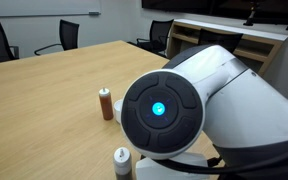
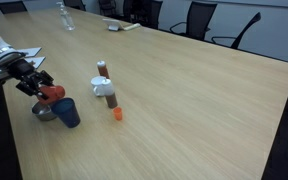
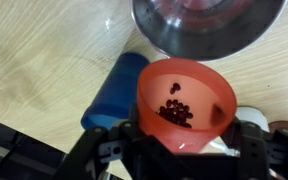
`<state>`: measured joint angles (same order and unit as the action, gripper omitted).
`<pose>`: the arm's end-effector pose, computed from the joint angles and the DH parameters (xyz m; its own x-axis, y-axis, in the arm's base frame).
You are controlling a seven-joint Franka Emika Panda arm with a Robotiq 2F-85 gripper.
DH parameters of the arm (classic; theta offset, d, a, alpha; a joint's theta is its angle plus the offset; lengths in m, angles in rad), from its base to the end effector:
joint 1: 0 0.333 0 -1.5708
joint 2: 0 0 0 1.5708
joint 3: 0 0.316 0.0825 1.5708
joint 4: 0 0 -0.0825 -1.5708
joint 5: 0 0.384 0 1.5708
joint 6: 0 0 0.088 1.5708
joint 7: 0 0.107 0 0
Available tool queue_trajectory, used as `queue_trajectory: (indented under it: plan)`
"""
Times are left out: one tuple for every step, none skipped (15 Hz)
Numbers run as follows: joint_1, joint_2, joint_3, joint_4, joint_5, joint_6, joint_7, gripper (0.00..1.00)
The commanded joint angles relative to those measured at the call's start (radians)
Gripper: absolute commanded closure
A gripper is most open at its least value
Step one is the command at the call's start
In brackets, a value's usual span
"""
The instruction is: Pick up the orange cup and pour its contents in the silver pot.
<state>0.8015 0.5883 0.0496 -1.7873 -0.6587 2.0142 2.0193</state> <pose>0.4389 0.4434 0.2073 0.6413 -0.5454 0.5397 -0.7248 -0.6614 0.1930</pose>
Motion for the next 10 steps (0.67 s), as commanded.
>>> queue_trajectory:
  plan:
    - [0.013,0.017,0.009,0.034,-0.039,-0.062,0.041,0.51]
    - [0.019,0.018,0.009,0.038,-0.049,-0.079,0.047,0.51]
    - [0.024,0.02,0.01,0.042,-0.061,-0.095,0.051,0.51]
    - [0.027,0.022,0.012,0.046,-0.072,-0.11,0.058,0.51]
    - [0.029,0.024,0.016,0.051,-0.081,-0.122,0.062,0.51]
    - [0.031,0.027,0.019,0.055,-0.087,-0.13,0.064,0.51]
    - [0.033,0.03,0.023,0.06,-0.093,-0.139,0.065,0.51]
    - [0.035,0.034,0.026,0.066,-0.099,-0.148,0.065,0.51]
    - [0.036,0.039,0.029,0.071,-0.105,-0.153,0.064,0.51]
    - [0.037,0.045,0.031,0.078,-0.111,-0.159,0.064,0.51]
